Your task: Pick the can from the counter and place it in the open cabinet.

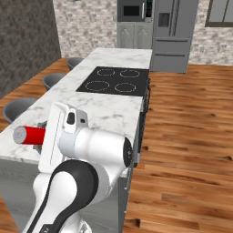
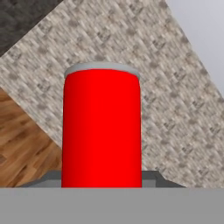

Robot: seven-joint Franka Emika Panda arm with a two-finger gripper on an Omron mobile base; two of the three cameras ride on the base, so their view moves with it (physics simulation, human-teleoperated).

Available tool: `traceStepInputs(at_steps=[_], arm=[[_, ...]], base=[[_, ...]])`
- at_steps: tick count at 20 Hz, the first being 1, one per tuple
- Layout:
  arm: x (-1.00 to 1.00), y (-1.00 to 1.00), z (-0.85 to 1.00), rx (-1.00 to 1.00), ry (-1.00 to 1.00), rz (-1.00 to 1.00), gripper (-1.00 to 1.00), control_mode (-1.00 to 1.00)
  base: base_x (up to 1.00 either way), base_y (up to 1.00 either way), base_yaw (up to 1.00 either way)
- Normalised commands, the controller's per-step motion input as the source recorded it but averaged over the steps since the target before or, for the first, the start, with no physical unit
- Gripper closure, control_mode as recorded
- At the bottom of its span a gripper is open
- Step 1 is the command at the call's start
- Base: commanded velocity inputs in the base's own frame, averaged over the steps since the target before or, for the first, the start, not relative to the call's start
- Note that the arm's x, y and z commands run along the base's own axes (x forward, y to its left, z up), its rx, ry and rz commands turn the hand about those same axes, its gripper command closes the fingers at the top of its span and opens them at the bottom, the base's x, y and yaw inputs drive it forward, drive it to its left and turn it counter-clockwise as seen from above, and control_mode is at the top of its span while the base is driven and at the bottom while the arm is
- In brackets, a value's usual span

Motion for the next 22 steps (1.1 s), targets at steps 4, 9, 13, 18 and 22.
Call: traceStepInputs(at_steps=[4, 9, 13, 18, 22], arm=[[0.00, 0.00, 0.00, 0.00, 0.00, 0.00, 1.00, 1.00], [0.00, 0.00, 0.00, 0.00, 0.00, 0.00, 1.00, 1.00], [0.00, 0.00, 0.00, 0.00, 0.00, 0.00, 1.00, 1.00], [0.00, 0.00, 0.00, 0.00, 0.00, 0.00, 1.00, 1.00], [0.00, 0.00, 0.00, 0.00, 0.00, 0.00, 1.00, 1.00]], base=[[0.00, 0.00, 0.00], [-0.39, -0.19, -0.02], [-0.73, -0.37, -0.06], [-0.67, -0.27, -0.10], [-0.44, -0.23, -0.20]])
